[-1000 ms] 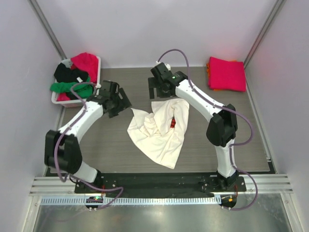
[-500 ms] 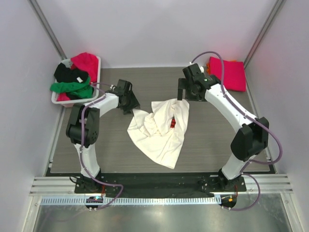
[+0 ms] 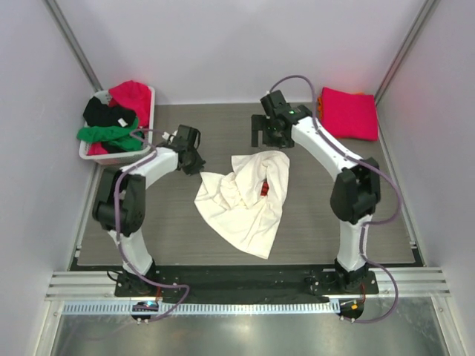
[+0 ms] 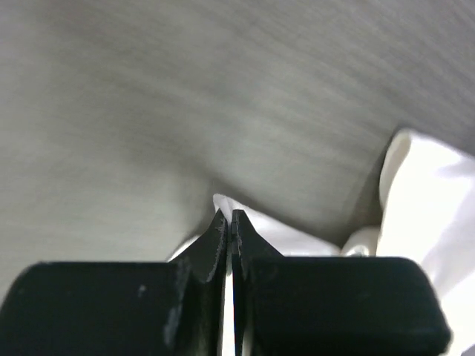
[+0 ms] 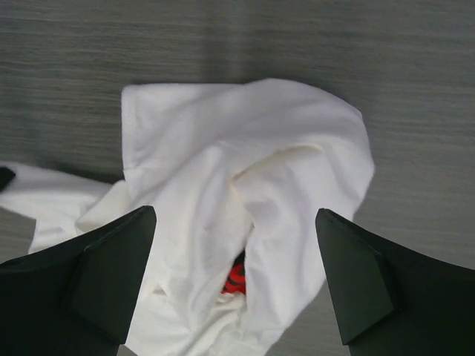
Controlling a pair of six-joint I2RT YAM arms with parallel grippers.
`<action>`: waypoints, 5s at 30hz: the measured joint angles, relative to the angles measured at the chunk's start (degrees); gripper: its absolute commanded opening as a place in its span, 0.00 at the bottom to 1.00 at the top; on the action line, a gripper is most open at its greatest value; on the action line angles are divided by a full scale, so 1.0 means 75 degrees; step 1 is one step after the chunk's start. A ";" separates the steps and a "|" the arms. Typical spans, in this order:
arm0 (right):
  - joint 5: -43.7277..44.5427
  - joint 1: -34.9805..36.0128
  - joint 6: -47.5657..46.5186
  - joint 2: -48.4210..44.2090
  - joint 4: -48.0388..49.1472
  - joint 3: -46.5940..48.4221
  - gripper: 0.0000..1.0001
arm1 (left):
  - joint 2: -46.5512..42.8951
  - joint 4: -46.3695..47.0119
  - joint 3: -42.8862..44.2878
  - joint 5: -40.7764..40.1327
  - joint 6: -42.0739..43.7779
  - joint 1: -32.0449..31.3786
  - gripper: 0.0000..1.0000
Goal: Fold and stack the t-shirts
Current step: Flatten the tshirt out
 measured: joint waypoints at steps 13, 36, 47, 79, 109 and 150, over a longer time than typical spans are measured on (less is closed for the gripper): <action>-0.0775 0.1361 -0.0079 0.4127 -0.0405 0.4698 0.80 | -0.1973 -0.0236 -0.2192 -0.0277 0.0093 0.0000 0.00; 0.0813 0.1950 -0.0898 0.5275 -0.0440 0.5184 0.01 | -0.2559 -0.0522 -0.2684 -0.0478 0.0396 0.0000 0.00; 0.1035 0.0006 -0.0691 0.1711 -0.0484 0.4590 0.01 | -0.4983 -0.3013 -0.0052 -0.1731 0.1093 0.0239 0.00; 0.2812 -0.3112 0.0644 -0.6263 0.0003 -0.3608 0.63 | -0.6114 -0.4240 0.0592 0.0137 -0.0615 -0.1084 0.00; 0.0469 0.4371 0.3960 -0.4249 0.0385 -0.5240 0.93 | -0.5202 -0.3596 -0.0090 -0.1751 -0.0577 -0.3296 0.87; 0.0866 0.6889 0.6120 -0.1279 0.0895 -0.5773 0.01 | -0.4301 -0.2285 -0.1886 -0.0245 0.1040 0.0641 0.70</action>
